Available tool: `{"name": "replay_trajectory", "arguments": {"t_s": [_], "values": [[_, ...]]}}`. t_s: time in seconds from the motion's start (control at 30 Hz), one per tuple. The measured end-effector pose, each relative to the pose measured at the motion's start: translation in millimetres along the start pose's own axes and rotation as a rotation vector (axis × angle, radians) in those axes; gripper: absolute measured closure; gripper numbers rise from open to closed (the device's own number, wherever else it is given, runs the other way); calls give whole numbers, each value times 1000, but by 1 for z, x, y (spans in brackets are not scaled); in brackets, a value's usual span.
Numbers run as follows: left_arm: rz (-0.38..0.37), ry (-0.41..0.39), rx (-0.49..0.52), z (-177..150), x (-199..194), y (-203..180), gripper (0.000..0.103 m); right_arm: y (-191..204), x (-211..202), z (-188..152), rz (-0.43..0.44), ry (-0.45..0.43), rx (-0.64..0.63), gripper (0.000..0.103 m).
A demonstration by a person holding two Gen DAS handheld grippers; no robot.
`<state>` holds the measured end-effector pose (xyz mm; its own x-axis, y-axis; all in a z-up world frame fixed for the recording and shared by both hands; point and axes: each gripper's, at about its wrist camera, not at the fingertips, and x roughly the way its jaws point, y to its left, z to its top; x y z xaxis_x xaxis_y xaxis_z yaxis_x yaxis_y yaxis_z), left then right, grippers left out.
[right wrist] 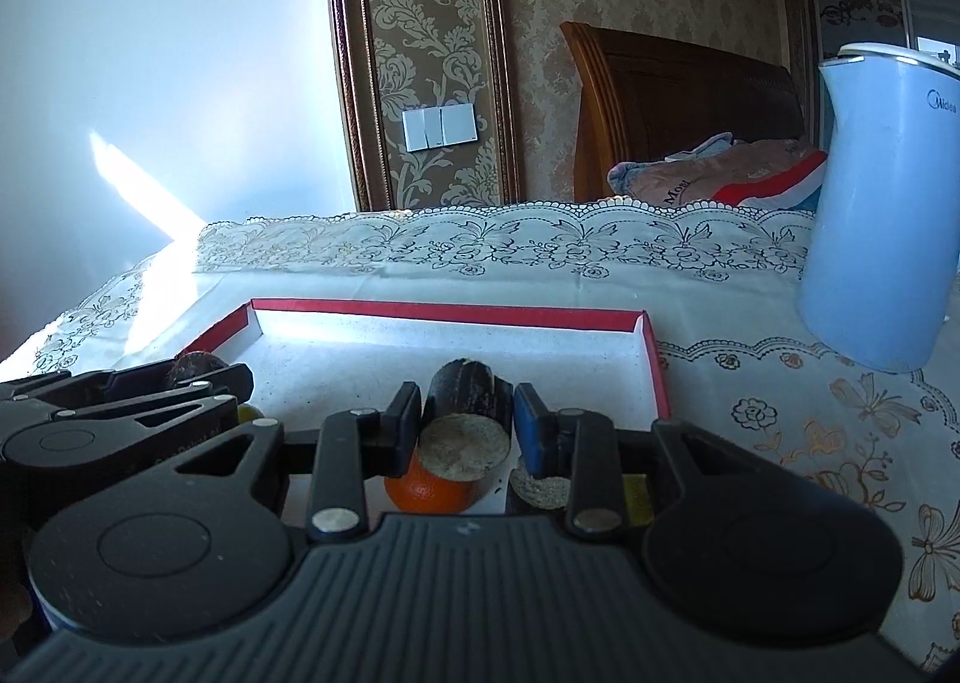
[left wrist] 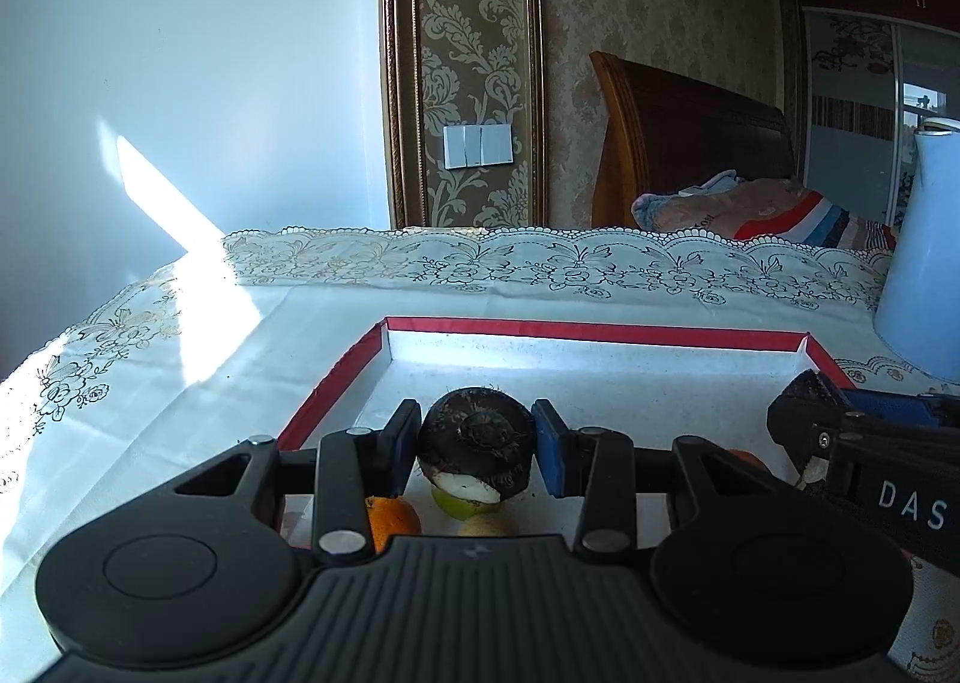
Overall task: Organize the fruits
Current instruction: 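Lift the dark fruit and cut log over the red tray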
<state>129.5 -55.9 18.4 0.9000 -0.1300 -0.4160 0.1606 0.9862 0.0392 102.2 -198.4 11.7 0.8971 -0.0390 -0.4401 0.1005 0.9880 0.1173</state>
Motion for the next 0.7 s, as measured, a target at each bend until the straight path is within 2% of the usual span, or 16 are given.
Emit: {"name": "replay_trajectory", "arguments": {"t_s": [0.7], "values": [[4, 41, 26, -4, 10, -5, 64, 3, 11, -6, -16, 4, -19, 72]]}}
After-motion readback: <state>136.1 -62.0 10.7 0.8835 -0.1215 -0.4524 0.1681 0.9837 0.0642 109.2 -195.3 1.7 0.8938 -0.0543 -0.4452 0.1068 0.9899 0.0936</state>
